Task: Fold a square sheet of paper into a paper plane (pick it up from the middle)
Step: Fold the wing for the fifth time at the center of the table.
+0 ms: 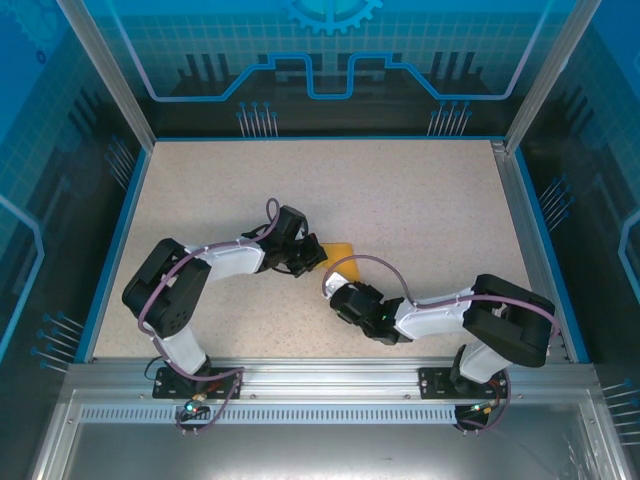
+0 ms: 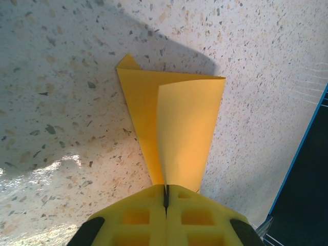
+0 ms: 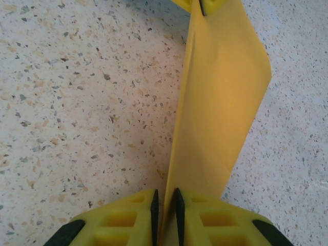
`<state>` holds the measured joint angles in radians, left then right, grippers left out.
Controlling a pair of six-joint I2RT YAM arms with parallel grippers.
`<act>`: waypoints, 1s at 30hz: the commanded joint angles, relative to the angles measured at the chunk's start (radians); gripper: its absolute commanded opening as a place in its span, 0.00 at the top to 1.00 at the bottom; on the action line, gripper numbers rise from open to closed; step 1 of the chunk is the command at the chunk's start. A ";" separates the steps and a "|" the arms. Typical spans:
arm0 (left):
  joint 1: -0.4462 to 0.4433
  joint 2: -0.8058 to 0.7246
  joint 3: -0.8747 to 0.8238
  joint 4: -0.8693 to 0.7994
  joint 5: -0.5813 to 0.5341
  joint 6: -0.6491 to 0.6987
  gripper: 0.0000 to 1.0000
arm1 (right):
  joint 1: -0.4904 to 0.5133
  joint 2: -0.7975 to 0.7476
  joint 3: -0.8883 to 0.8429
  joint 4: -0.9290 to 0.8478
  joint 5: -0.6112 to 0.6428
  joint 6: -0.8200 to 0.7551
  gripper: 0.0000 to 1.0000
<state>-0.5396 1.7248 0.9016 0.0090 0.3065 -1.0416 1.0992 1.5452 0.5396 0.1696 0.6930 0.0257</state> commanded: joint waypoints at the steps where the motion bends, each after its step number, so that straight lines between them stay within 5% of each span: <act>1: 0.000 -0.027 0.025 -0.026 0.002 0.008 1.00 | 0.006 0.020 0.016 0.022 0.025 0.020 0.81; 9: 0.001 -0.025 0.026 -0.033 0.003 0.014 1.00 | -0.001 0.028 0.019 0.020 0.031 0.024 0.81; 24: 0.000 -0.033 0.043 -0.063 -0.003 0.027 1.00 | -0.031 0.000 0.002 0.028 -0.016 0.024 0.96; 30: 0.001 -0.033 0.049 -0.069 -0.003 0.028 1.00 | -0.039 0.003 0.005 0.030 -0.009 0.020 0.88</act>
<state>-0.5396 1.7226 0.9222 -0.0254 0.3065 -1.0382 1.0771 1.5597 0.5430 0.1844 0.6880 0.0368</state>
